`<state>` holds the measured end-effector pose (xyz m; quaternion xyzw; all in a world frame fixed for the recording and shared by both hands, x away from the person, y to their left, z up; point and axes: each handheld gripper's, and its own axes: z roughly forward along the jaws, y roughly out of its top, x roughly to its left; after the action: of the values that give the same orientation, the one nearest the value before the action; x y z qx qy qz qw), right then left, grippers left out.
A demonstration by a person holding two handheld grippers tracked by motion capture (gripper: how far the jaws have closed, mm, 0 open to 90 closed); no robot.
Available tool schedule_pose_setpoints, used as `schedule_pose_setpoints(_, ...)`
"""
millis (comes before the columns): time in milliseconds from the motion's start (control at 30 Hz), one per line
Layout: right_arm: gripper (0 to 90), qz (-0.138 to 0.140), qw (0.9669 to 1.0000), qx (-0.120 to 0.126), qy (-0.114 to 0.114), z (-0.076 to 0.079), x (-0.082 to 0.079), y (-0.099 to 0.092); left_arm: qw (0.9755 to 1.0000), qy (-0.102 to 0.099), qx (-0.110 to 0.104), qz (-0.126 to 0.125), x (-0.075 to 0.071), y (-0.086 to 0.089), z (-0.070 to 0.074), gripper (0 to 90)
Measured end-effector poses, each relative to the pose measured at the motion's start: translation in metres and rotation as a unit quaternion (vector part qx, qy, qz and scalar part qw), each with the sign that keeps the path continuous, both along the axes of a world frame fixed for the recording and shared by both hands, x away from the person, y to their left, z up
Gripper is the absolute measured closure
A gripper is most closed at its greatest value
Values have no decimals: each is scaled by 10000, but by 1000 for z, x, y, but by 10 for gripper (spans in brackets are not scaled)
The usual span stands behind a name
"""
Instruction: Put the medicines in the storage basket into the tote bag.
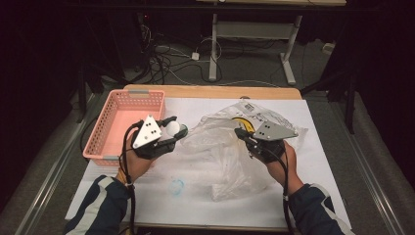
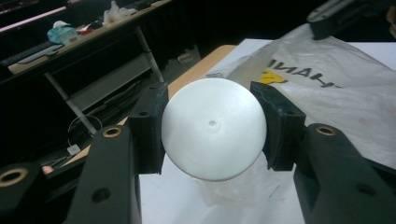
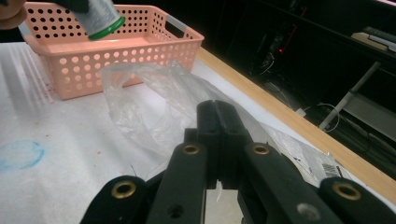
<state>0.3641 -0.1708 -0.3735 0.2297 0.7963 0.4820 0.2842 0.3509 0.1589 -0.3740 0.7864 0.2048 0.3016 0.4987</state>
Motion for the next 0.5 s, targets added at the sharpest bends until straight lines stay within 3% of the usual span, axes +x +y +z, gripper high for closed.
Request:
schedule_pose_setpoints(100,900,-3,10000,17,2,0,0,0,9997,-75,144,-162,-7,-12,-4,484)
schedule_pose_setpoints(233,900,-3,10000,17,-19,1,-2,0,9986,11,217,-474,-11,-29,-13,485)
schedule_pose_setpoints(500,900,68,10000,48,-29,3,-5,5,9924,195,713,-980,-6,-74,-41,485)
